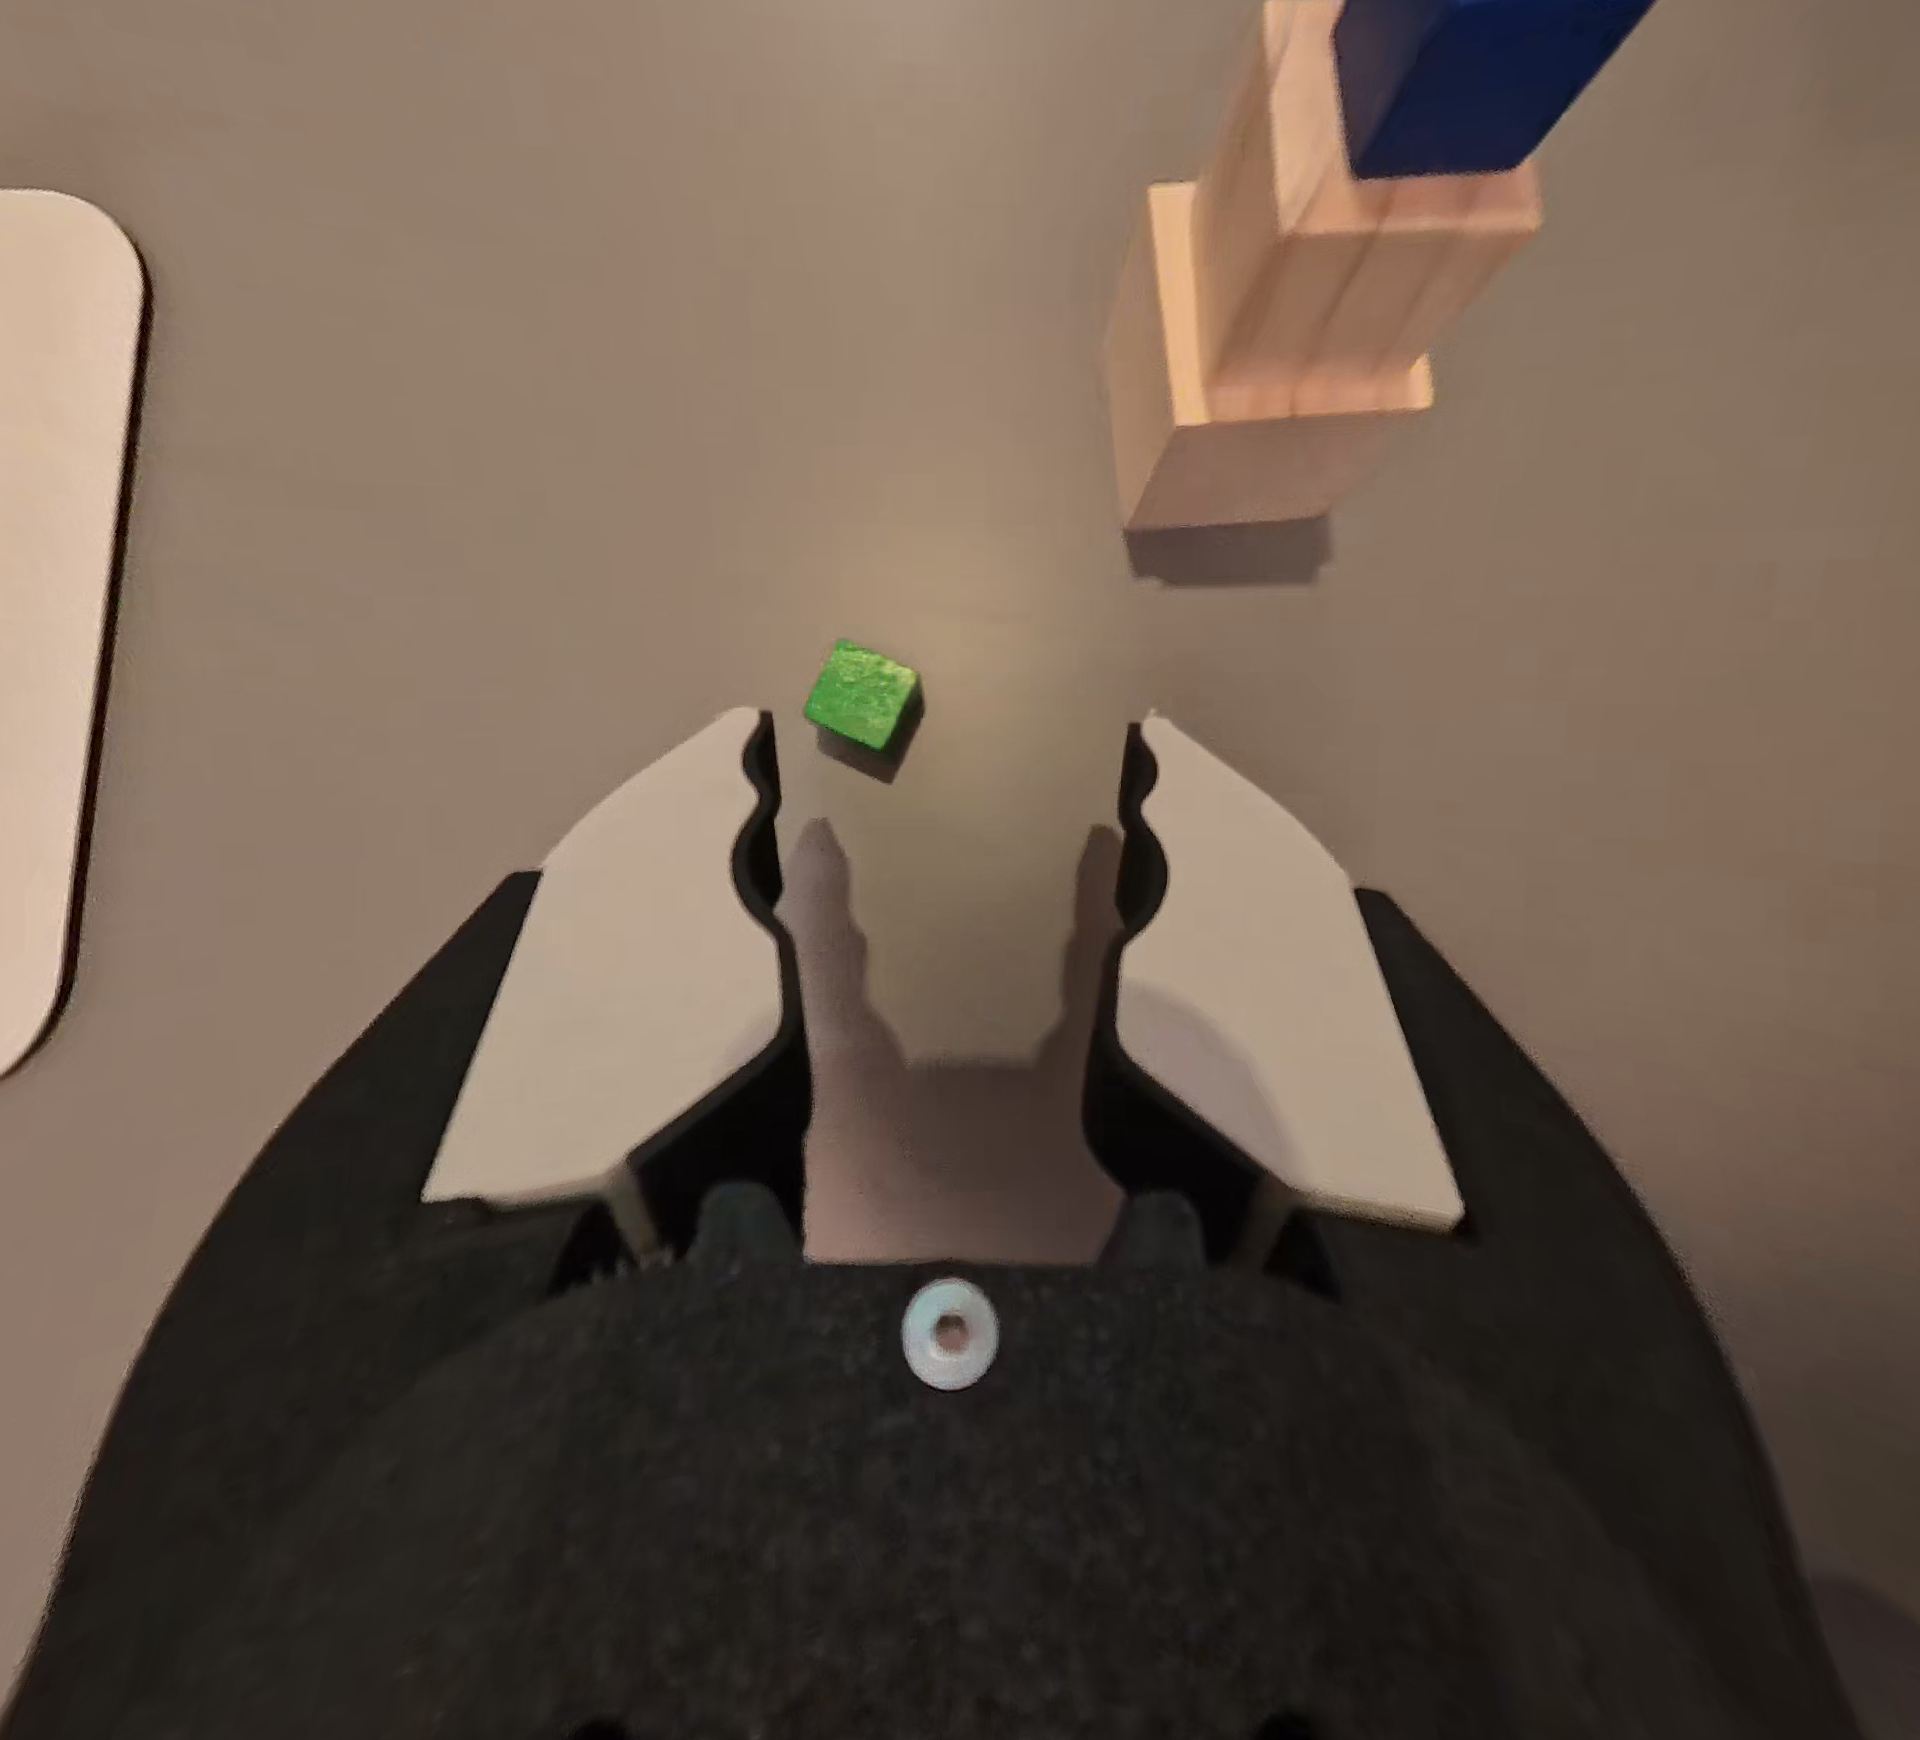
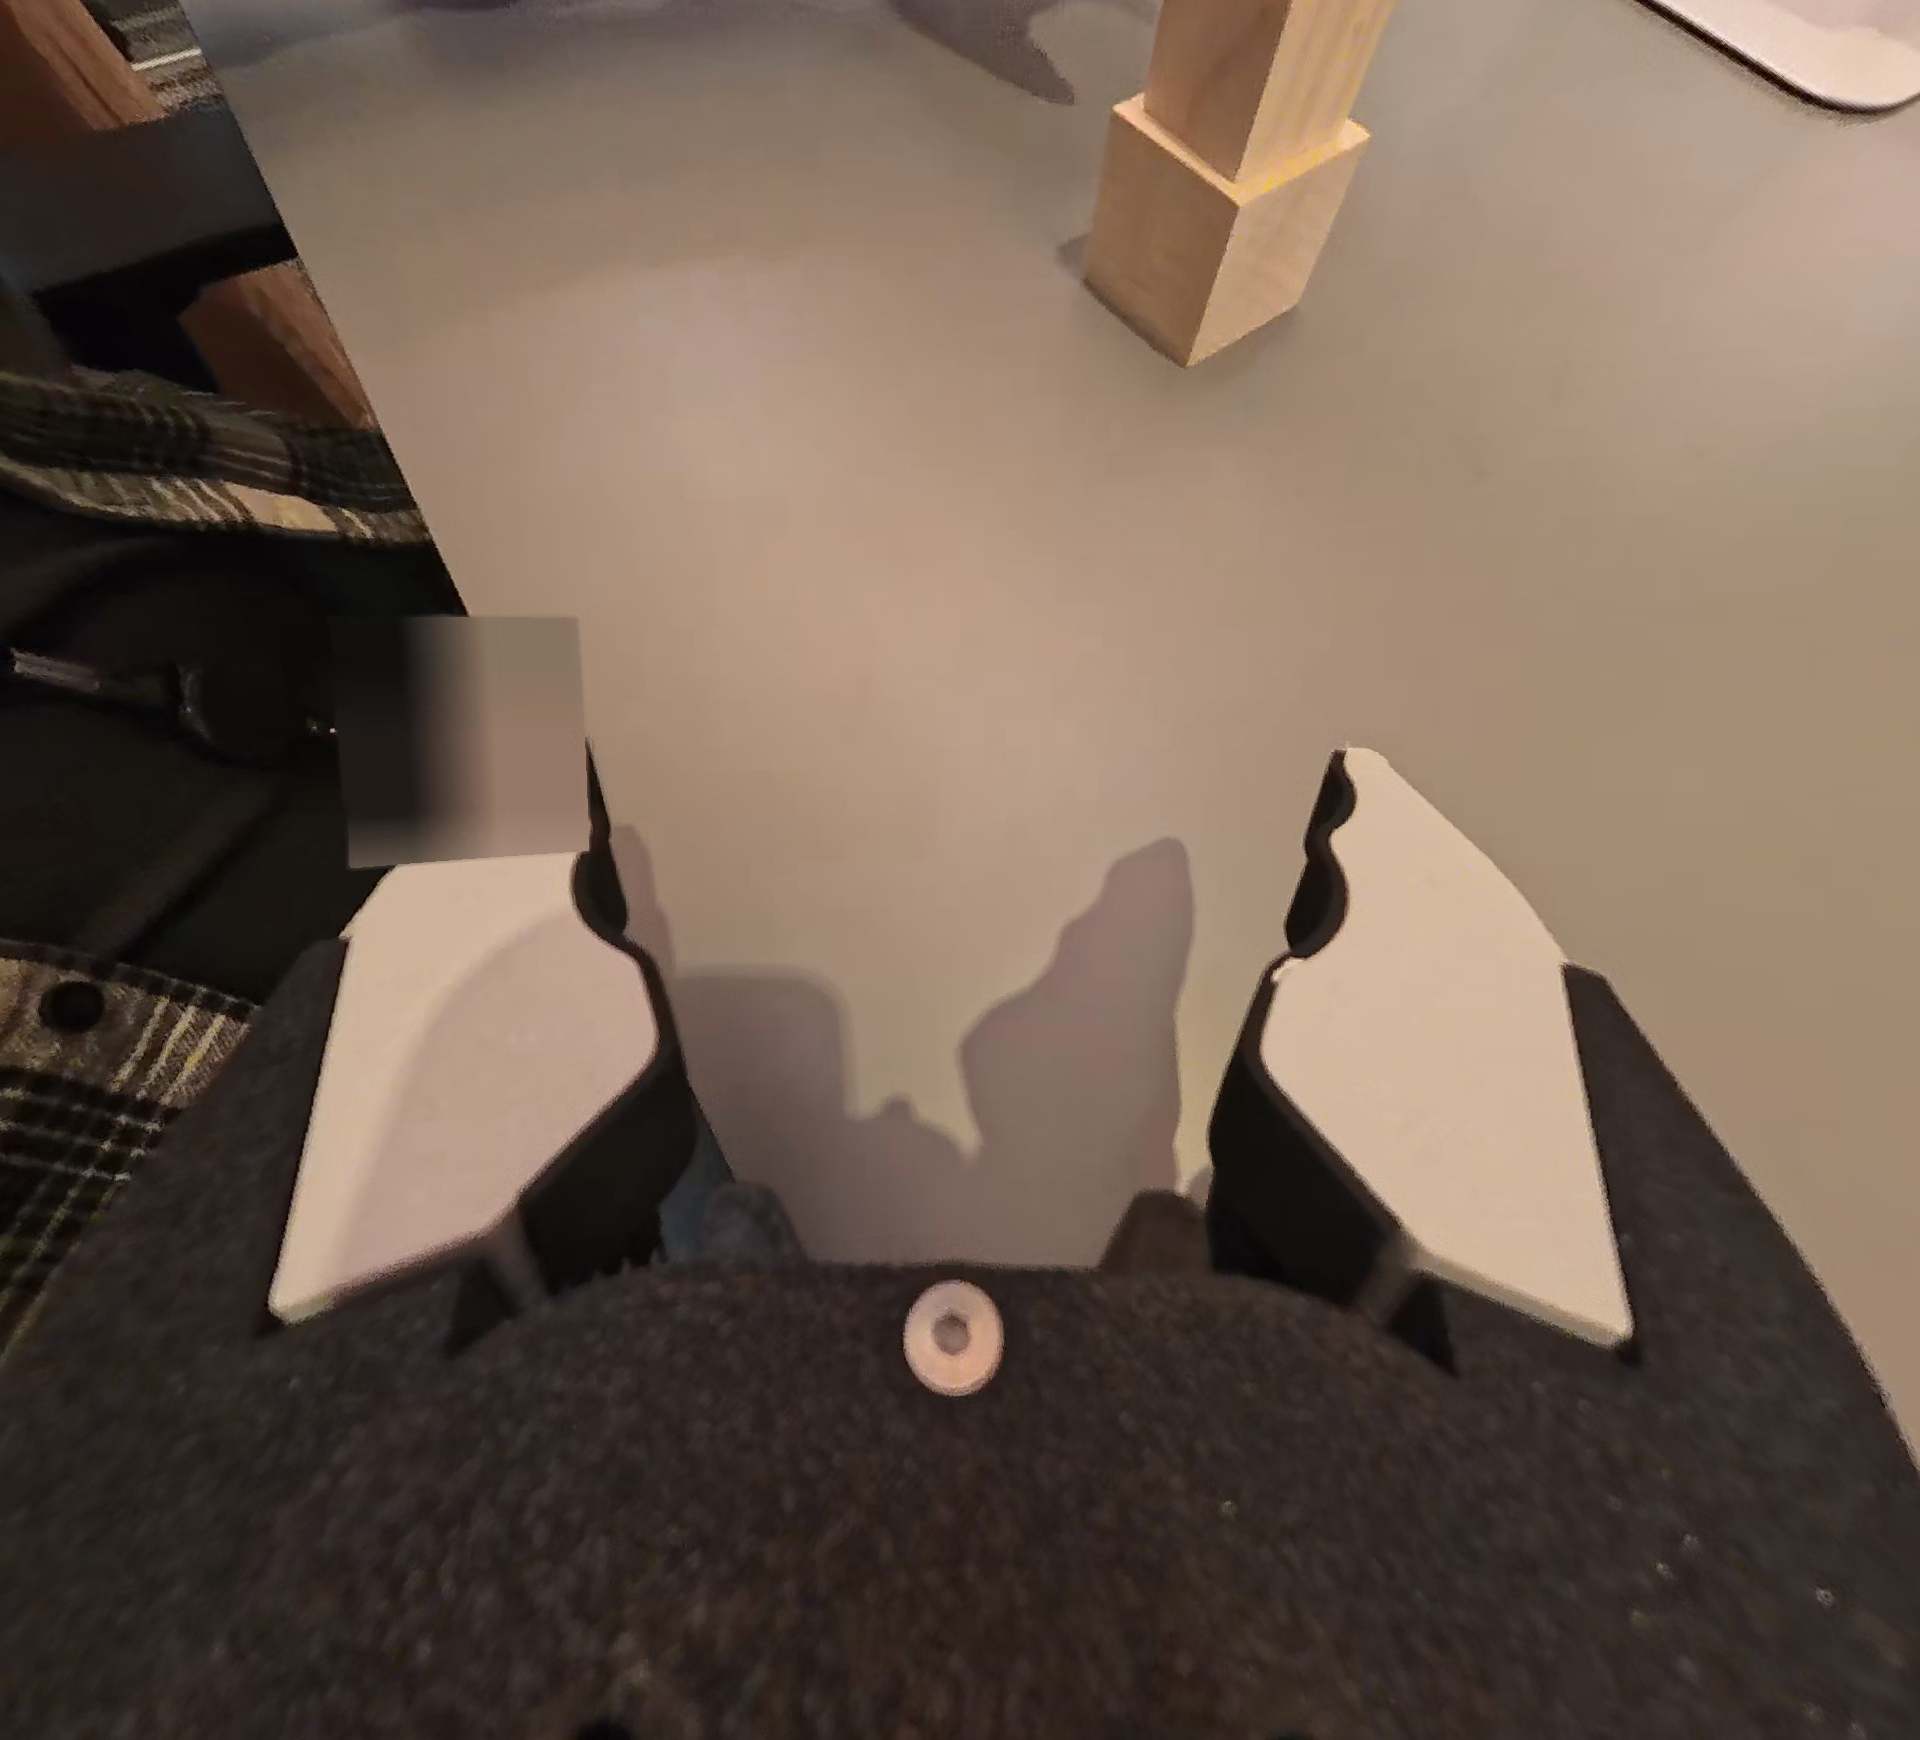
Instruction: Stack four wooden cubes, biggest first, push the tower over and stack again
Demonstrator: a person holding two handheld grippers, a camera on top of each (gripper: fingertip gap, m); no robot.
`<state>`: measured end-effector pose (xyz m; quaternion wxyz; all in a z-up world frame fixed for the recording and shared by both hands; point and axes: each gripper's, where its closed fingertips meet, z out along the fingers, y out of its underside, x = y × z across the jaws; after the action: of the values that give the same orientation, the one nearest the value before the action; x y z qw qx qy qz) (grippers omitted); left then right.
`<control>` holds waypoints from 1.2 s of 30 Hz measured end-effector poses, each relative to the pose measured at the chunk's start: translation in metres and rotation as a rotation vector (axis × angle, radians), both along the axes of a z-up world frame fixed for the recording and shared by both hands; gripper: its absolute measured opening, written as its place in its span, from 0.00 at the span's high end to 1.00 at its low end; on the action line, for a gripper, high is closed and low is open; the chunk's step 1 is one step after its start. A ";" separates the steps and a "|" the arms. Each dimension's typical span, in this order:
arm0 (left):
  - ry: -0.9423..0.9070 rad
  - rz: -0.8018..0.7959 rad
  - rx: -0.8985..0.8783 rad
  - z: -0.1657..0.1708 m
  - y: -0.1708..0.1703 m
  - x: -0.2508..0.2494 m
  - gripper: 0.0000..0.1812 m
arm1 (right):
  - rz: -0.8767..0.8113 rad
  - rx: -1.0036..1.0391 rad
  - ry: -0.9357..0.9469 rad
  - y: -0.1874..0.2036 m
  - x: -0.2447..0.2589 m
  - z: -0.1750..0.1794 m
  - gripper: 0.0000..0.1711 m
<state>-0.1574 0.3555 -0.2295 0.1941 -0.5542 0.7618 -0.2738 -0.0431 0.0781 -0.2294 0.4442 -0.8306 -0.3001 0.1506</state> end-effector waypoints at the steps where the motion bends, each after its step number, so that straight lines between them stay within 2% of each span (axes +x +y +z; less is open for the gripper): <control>1: 0.003 -0.016 0.004 -0.005 0.003 0.002 0.65 | 0.004 -0.002 -0.003 0.000 -0.001 0.000 0.27; 7: 0.034 -0.087 0.024 -0.029 0.012 0.012 0.69 | 0.005 -0.021 -0.017 -0.001 -0.001 -0.002 0.27; 12: 0.031 -0.113 0.036 -0.037 0.013 0.016 0.78 | -0.008 -0.024 -0.013 0.001 0.005 -0.002 0.27; 15: 0.052 -0.119 0.040 -0.044 0.013 0.016 0.88 | -0.009 -0.017 -0.015 0.004 0.006 -0.001 0.27; 18: 0.052 -0.087 0.002 -0.041 0.010 0.018 0.89 | -0.009 -0.011 -0.010 0.005 0.006 -0.001 0.28; 22: 0.027 0.009 -0.066 -0.018 0.005 0.022 0.89 | -0.011 -0.013 -0.010 0.002 0.008 -0.003 0.28; 26: -0.025 0.109 -0.096 0.021 -0.004 0.027 0.89 | -0.017 -0.010 -0.002 -0.001 0.009 -0.005 0.28; 32: -0.157 0.235 -0.148 0.087 -0.046 0.036 0.89 | -0.024 -0.006 0.004 -0.003 0.010 -0.005 0.28; 36: -0.169 0.251 -0.160 0.098 -0.073 0.041 0.89 | -0.020 -0.008 0.003 -0.002 0.009 -0.004 0.28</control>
<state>-0.1163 0.2822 -0.1314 0.2455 -0.6335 0.6435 -0.3527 -0.0346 0.0762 -0.2337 0.4427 -0.8352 -0.2905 0.1485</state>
